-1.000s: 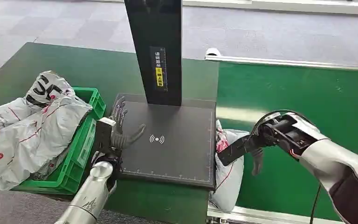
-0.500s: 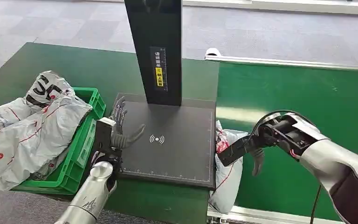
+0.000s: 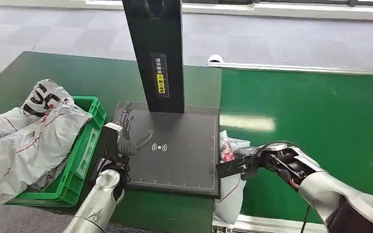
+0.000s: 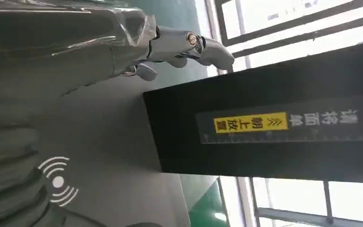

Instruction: Moved the parcel from conveyor to table for the left to box.

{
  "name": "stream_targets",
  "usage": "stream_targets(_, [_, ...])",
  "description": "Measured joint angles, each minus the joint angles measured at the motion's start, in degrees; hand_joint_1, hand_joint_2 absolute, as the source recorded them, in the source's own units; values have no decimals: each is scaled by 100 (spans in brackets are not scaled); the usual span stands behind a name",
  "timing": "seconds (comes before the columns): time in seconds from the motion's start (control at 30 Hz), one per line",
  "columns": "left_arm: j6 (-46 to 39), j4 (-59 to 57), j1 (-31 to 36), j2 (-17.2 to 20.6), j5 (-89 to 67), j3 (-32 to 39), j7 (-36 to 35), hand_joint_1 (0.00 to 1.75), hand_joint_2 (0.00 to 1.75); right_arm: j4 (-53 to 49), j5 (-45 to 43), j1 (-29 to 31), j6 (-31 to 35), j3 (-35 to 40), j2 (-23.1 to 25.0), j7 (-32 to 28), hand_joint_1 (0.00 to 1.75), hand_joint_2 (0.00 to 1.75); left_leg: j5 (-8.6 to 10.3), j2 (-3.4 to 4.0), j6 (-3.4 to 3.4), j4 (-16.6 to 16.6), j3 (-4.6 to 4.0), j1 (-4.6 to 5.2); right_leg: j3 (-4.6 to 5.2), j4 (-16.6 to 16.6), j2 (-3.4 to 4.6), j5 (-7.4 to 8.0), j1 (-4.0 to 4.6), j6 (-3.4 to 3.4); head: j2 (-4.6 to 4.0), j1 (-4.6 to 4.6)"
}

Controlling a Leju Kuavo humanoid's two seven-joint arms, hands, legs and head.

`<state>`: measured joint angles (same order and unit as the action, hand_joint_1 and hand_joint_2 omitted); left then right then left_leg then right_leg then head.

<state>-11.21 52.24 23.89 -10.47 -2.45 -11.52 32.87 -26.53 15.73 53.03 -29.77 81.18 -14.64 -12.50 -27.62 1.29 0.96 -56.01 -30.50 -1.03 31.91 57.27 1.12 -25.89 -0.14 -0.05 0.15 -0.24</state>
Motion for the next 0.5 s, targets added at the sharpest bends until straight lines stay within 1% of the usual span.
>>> stream_targets(0.17, [61,55,-5,-15,0,2,-2,0,175,89,-249,-86,-92,-207,-4,-28,175,175,4,-4,5,-3,9,-11,-6,3,0,-1,13,-2,-2,0])
stream_targets(0.5, [76,55,-23,-15,0,2,-2,0,175,155,-290,-203,-98,-417,-4,-41,175,175,-8,-9,10,1,-3,-17,7,4,-2,-25,20,-11,0,-2])
